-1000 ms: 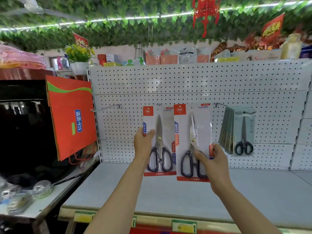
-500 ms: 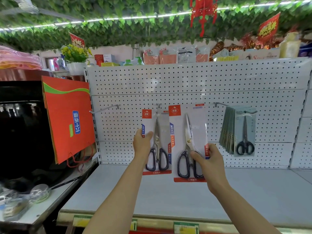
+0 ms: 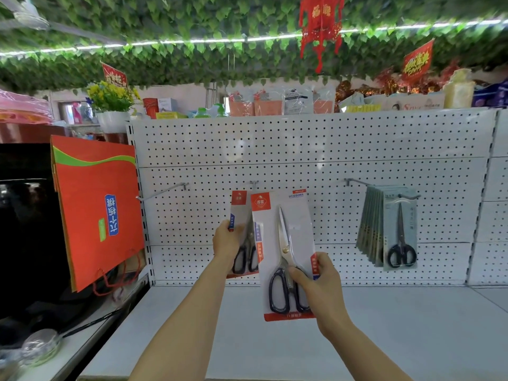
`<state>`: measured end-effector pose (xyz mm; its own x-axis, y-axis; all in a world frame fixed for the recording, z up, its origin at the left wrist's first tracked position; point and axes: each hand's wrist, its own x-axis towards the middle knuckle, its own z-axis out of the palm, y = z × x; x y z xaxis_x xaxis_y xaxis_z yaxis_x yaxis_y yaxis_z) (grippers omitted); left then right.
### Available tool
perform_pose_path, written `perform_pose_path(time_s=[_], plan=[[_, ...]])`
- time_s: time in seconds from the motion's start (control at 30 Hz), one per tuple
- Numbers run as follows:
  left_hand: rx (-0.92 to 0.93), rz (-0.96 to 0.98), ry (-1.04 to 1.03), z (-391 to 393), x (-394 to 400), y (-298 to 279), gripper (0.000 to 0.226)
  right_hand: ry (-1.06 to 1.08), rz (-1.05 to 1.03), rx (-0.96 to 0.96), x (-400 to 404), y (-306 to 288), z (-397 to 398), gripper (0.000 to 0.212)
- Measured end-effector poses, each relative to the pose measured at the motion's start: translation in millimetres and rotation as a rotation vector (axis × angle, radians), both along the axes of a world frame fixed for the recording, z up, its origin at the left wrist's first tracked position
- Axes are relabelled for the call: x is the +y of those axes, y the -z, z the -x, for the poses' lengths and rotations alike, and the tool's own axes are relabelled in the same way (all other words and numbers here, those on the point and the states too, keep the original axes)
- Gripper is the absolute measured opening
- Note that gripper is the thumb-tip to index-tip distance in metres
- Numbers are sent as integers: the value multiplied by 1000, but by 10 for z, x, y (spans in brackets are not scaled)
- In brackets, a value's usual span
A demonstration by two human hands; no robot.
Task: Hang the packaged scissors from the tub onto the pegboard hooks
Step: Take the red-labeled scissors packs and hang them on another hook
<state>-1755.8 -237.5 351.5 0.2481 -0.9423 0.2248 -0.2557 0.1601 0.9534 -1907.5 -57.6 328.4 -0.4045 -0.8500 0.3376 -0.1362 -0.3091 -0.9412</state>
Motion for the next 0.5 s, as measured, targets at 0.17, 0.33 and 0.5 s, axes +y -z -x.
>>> perform_pose_path(time_s=[0.17, 0.33, 0.5], plan=[[28, 42, 85, -112, 100, -67, 9, -25, 0, 8, -89, 40, -145, 26], [102, 306, 21, -267, 348, -321, 26, -47, 24, 0, -217, 9, -240, 25], [-75, 649, 91, -237, 651, -660, 28, -63, 24, -13, -350, 0, -313, 26]])
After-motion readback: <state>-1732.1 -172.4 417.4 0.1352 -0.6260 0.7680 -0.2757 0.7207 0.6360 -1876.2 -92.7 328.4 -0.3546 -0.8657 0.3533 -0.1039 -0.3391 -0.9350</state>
